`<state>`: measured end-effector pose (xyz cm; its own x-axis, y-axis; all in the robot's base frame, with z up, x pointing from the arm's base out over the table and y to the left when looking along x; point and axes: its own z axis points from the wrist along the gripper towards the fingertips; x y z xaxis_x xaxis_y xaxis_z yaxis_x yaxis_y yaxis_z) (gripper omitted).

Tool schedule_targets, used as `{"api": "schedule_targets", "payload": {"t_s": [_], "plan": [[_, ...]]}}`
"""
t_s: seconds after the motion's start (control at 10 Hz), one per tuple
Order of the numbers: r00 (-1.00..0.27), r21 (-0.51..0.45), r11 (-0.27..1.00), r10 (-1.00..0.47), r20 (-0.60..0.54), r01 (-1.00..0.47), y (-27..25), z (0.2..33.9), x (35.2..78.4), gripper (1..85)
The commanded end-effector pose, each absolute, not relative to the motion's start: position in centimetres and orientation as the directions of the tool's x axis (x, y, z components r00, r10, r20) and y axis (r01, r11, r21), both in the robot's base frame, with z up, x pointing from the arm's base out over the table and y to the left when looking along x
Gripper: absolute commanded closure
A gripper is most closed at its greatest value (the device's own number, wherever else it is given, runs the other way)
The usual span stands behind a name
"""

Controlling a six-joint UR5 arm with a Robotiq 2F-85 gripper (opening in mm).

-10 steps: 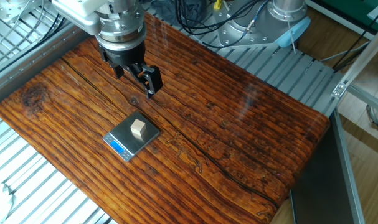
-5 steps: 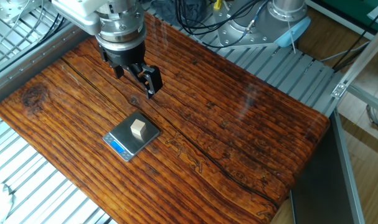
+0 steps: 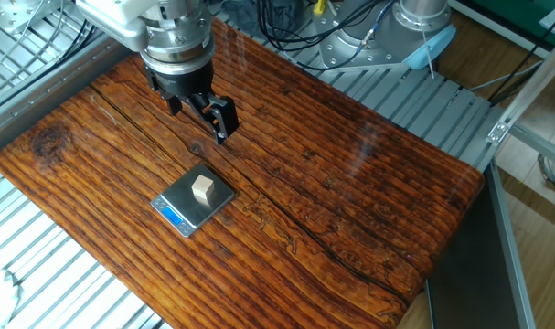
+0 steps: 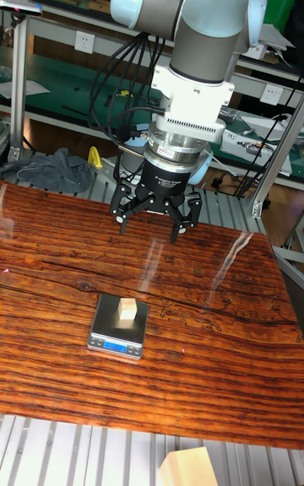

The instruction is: Remove the object from the scale

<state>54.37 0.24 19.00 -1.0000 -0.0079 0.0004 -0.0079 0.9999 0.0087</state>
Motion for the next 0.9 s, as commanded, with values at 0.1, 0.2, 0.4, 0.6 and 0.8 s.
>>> {"api": "schedule_targets", "payload": {"t_s": [0.1,0.2,0.4,0.6,0.8], "plan": [[-0.994,-0.005,0.996,0.087,-0.059,0.087,0.5,19.9,54.4,84.7],[-0.993,-0.032,0.995,0.088,-0.076,0.09,0.3,20.1,54.0,84.7],[-0.992,-0.05,0.995,0.087,-0.093,0.092,0.5,20.0,54.0,84.7],[-0.992,-0.021,0.995,0.091,-0.09,0.093,1.0,19.2,55.8,84.7],[-0.996,0.017,0.997,0.071,-0.048,0.071,1.3,18.1,56.9,84.7]]}}
